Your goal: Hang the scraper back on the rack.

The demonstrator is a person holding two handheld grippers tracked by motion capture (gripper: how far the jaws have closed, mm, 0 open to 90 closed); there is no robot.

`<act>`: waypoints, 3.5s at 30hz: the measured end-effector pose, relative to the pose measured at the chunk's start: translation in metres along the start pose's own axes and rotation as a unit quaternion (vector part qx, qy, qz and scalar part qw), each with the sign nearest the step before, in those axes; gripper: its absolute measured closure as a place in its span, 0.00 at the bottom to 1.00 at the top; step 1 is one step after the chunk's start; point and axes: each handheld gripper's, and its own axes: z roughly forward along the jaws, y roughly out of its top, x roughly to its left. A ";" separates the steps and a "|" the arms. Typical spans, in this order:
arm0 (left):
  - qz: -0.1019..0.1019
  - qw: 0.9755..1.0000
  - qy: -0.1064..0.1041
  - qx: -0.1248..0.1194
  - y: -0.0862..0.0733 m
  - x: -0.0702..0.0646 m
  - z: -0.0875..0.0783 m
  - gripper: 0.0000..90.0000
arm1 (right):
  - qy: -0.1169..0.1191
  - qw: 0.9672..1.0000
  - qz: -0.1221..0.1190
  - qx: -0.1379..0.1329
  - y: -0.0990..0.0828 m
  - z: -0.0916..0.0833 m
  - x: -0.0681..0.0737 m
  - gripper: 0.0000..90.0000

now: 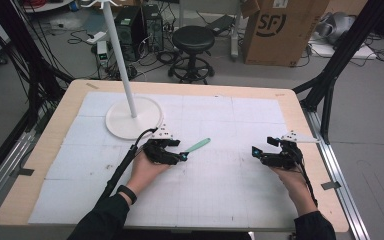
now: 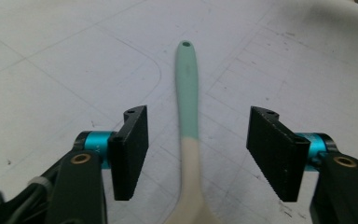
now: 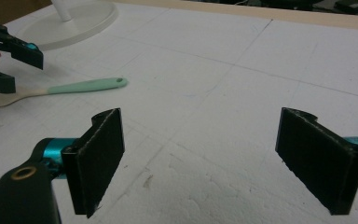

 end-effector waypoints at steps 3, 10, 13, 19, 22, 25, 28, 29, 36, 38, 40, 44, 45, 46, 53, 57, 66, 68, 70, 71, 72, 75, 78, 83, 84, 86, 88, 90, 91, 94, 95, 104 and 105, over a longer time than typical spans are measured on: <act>0.007 1.000 0.006 0.007 -0.001 -0.002 0.003 0.51 | -0.001 1.000 0.001 0.001 0.000 0.000 0.000 0.16; 0.023 0.999 0.015 0.025 -0.003 -0.005 0.008 0.67 | 0.000 1.000 0.000 0.004 0.000 0.001 0.000 0.16; 0.028 0.999 0.020 0.033 -0.003 -0.006 0.010 0.73 | 0.000 1.000 0.000 0.004 0.000 0.001 0.000 0.16; 0.038 0.997 0.035 0.049 -0.002 -0.010 0.014 0.77 | 0.000 1.000 -0.002 0.004 0.000 0.001 0.000 0.16; 0.035 0.997 0.037 0.049 -0.001 -0.010 0.014 0.81 | 0.001 1.000 0.000 0.003 0.000 0.001 0.000 0.16; 0.028 0.998 0.038 0.050 -0.002 -0.008 0.013 0.88 | 0.001 1.000 0.000 0.003 0.000 0.001 0.000 0.16; 0.033 0.997 0.042 0.050 -0.002 -0.009 0.014 0.89 | 0.002 1.000 0.001 0.004 0.000 0.000 0.001 0.16; 0.034 0.997 0.045 0.050 -0.002 -0.010 0.014 0.89 | 0.001 1.000 0.001 0.003 0.000 0.001 0.001 0.16; 0.029 0.998 0.045 0.045 -0.002 -0.010 0.013 0.90 | 0.002 1.000 -0.001 0.003 0.000 0.000 0.001 0.16; 0.022 0.998 0.040 0.043 -0.002 -0.009 0.011 0.90 | 0.001 1.000 0.000 0.004 0.000 0.000 0.001 0.16; 0.021 0.998 0.040 0.039 0.000 -0.007 0.007 0.90 | 0.001 1.000 0.001 0.004 0.000 0.000 0.001 0.16; 0.017 0.999 0.039 0.012 0.009 -0.006 -0.010 0.90 | 0.001 1.000 0.002 0.004 0.000 0.001 0.001 0.16; 0.015 0.999 0.039 0.003 0.012 -0.005 -0.018 0.90 | 0.001 1.000 0.002 0.004 0.000 0.001 0.001 0.16; 0.011 0.999 0.037 -0.001 0.013 -0.004 -0.022 0.90 | 0.001 1.000 0.002 0.004 0.000 0.001 0.001 0.16; -0.037 0.998 0.031 -0.051 0.024 0.010 -0.072 0.90 | 0.001 1.000 0.000 0.006 0.000 0.001 0.002 0.16; -0.035 0.996 0.049 -0.068 0.032 0.018 -0.111 0.90 | 0.001 1.000 0.000 0.007 0.000 0.001 0.002 0.16; -0.027 0.991 0.081 -0.099 0.050 0.032 -0.182 0.90 | 0.001 1.000 -0.001 0.007 0.000 0.002 0.002 0.16; -0.027 0.990 0.089 -0.106 0.056 0.036 -0.201 0.90 | 0.001 1.000 0.002 0.008 0.000 0.002 0.002 0.16; -0.023 0.989 0.096 -0.109 0.063 0.039 -0.219 0.90 | 0.002 1.000 0.001 0.008 -0.001 0.003 0.002 0.16; -0.020 0.989 0.099 -0.109 0.067 0.040 -0.228 0.90 | 0.002 1.000 0.001 0.008 -0.001 0.003 0.002 0.16; -0.017 0.988 0.102 -0.112 0.071 0.042 -0.237 0.90 | 0.002 1.000 0.000 0.008 -0.001 0.003 0.002 0.16; -0.010 0.986 0.112 -0.124 0.083 0.046 -0.263 0.90 | 0.002 1.000 0.000 0.009 -0.001 0.003 0.002 0.16; -0.005 0.983 0.116 -0.142 0.095 0.051 -0.287 0.90 | 0.003 1.000 0.001 0.009 -0.001 0.003 0.002 0.16; -0.004 0.981 0.111 -0.162 0.112 0.064 -0.321 0.90 | 0.001 1.000 0.001 0.010 -0.001 0.003 0.002 0.16; -0.002 0.980 0.112 -0.165 0.115 0.067 -0.327 0.90 | 0.002 1.000 0.001 0.010 -0.001 0.003 0.002 0.16; 0.001 0.979 0.112 -0.170 0.120 0.072 -0.337 0.90 | 0.001 1.000 0.002 0.011 -0.001 0.003 0.001 0.16; 0.000 0.978 0.110 -0.177 0.124 0.077 -0.348 0.90 | 0.001 1.000 0.002 0.012 -0.001 0.004 0.001 0.16; -0.003 0.977 0.109 -0.186 0.127 0.081 -0.354 0.90 | 0.001 1.000 0.002 0.012 -0.001 0.004 0.001 0.16; -0.003 0.976 0.108 -0.191 0.128 0.084 -0.358 0.90 | 0.002 1.000 0.002 0.013 -0.001 0.004 0.002 0.16; 0.001 0.975 0.110 -0.195 0.133 0.088 -0.365 0.90 | 0.002 1.000 0.003 0.013 -0.001 0.004 0.002 0.16; 0.000 0.974 0.111 -0.197 0.134 0.089 -0.367 0.90 | 0.001 1.000 0.004 0.013 -0.001 0.004 0.001 0.16; 0.002 0.971 0.118 -0.207 0.150 0.100 -0.375 0.90 | 0.000 1.000 0.005 0.015 -0.002 0.004 0.000 0.16; 0.002 0.971 0.119 -0.206 0.150 0.101 -0.374 0.90 | 0.001 1.000 0.004 0.014 -0.002 0.004 0.000 0.16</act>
